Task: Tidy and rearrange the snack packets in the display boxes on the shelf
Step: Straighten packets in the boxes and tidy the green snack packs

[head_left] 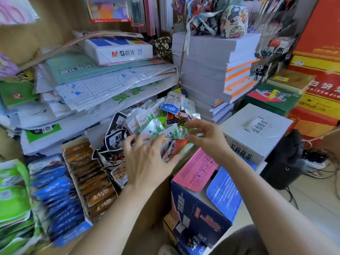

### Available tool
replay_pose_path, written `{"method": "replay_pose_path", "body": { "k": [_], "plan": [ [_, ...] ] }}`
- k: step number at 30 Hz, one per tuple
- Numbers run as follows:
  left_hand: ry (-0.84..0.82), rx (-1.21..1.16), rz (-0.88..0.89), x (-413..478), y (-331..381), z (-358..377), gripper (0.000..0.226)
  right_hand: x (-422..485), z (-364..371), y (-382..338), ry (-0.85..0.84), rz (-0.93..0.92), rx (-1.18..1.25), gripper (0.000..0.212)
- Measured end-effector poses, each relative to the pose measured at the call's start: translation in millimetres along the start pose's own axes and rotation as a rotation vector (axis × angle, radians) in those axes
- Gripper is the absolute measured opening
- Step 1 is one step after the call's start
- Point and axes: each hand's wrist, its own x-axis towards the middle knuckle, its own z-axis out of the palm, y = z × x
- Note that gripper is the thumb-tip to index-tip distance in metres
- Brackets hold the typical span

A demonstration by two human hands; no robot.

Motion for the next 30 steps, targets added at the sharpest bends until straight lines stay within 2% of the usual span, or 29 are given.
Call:
{"method": "replay_pose_path", "body": {
  "k": [3,7,10,14,18,21,24,26,30],
  "plan": [
    [-0.011,0.012,-0.050,8.4,5.1,4.4,0.049,-2.2,7.1,8.7,-0.195,-0.028,-0.345,0.039],
    [-0.025,-0.064,-0.117,15.1,-1.5,9.9,0.026,-3.2,15.5,5.6,-0.242,-0.073,-0.407,0.046],
    [0.018,-0.217,-0.135,17.9,-5.2,2.5,0.027,-3.8,15.6,4.9,-0.237,-0.072,-0.411,0.051],
    [0.008,-0.571,-0.206,17.6,-15.6,-13.0,0.038,-7.7,13.2,-8.1,-0.181,-0.136,-0.414,0.053],
    [0.026,-0.879,-0.331,14.6,-17.1,-34.4,0.026,-18.2,19.2,-28.9,-0.233,-0.142,-0.220,0.042],
    [0.053,-0.969,-0.364,10.6,-18.6,-54.4,0.025,-30.6,21.8,-40.0,-0.288,-0.096,-0.113,0.033],
    [0.046,-1.071,-0.386,2.5,-22.0,-74.4,0.010,-40.0,22.9,-47.9,-0.315,-0.034,0.079,0.037],
    [0.034,-1.154,-0.413,-6.7,-25.4,-84.4,0.018,-44.4,24.6,-53.3,-0.297,0.003,0.213,0.038],
    [-0.029,-1.168,-0.499,-30.6,-31.9,-94.8,0.032,-54.9,32.9,-65.9,-0.250,0.047,0.367,0.031]
  ]
}}
